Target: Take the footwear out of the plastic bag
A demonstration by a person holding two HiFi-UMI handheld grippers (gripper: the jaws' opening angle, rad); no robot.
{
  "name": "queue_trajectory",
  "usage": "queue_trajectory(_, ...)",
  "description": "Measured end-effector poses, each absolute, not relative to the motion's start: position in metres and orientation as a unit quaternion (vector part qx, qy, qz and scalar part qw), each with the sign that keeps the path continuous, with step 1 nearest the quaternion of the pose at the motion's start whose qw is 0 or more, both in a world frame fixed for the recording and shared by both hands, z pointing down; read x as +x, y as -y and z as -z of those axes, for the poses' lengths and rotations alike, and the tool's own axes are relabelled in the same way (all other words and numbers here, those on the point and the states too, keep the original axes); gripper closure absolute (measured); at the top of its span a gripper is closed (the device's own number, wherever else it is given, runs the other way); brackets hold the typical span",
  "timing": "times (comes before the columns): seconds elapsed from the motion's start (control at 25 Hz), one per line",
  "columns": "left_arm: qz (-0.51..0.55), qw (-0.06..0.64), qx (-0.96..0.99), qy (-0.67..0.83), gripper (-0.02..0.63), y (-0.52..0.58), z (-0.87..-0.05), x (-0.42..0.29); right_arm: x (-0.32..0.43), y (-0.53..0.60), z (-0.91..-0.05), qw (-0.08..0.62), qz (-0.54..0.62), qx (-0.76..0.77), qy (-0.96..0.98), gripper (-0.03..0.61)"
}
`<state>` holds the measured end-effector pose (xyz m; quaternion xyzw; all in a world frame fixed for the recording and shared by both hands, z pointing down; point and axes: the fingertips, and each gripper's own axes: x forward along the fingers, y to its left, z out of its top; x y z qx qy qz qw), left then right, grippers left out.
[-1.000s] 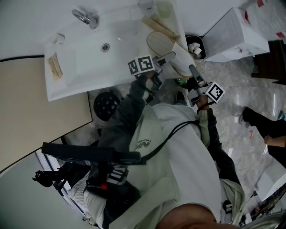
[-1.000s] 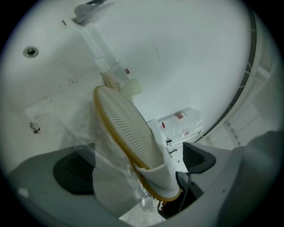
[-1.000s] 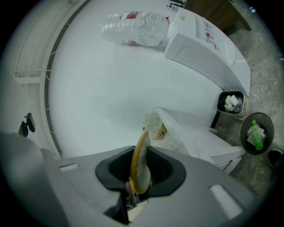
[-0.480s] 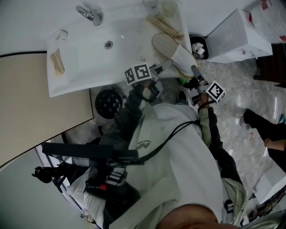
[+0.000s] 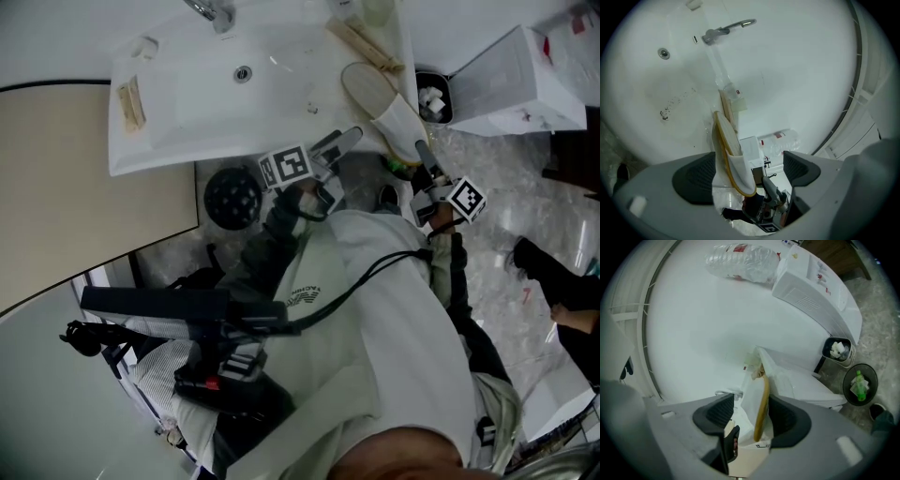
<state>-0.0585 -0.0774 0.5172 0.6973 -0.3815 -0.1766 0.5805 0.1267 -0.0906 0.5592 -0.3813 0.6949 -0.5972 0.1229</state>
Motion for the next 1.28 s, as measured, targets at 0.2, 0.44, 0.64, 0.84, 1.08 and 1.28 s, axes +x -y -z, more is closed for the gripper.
queue_trajectory(0.2, 0.198, 0.575, 0.700, 0.375, 0.213, 0.066, -0.513, -0.049, 0.141, 0.078, -0.562, 0.106, 0.593, -0.369, -0.708, 0.354)
queue_trajectory(0.44, 0.205, 0.574, 0.697, 0.377, 0.261, 0.059, -0.515, -0.041, 0.107, 0.087, -0.562, 0.012, 0.570, -0.339, -0.748, 0.330)
queue_trajectory(0.64, 0.217, 0.572, 0.689, 0.388, 0.262, 0.049, -0.515, -0.036, 0.105, 0.088, -0.564, -0.147, 0.434, -0.371, -0.808, 0.327)
queue_trajectory(0.84, 0.227, 0.576, 0.672, 0.407, 0.267, 0.036, -0.524, -0.037, 0.138, 0.077, -0.572, -0.127, 0.461, -0.378, -0.793, 0.325)
queue_trajectory(1.08, 0.246, 0.573, 0.657, 0.424, 0.279, 0.030, -0.526, -0.038, 0.195, 0.077, -0.562, -0.035, 0.503, -0.395, -0.768, 0.302)
queue_trajectory(1.28, 0.264, 0.573, 0.646, 0.430, 0.309, 0.029, -0.525, -0.036, 0.209, 0.092, -0.510, 0.099, 0.485, -0.360, -0.791, 0.302)
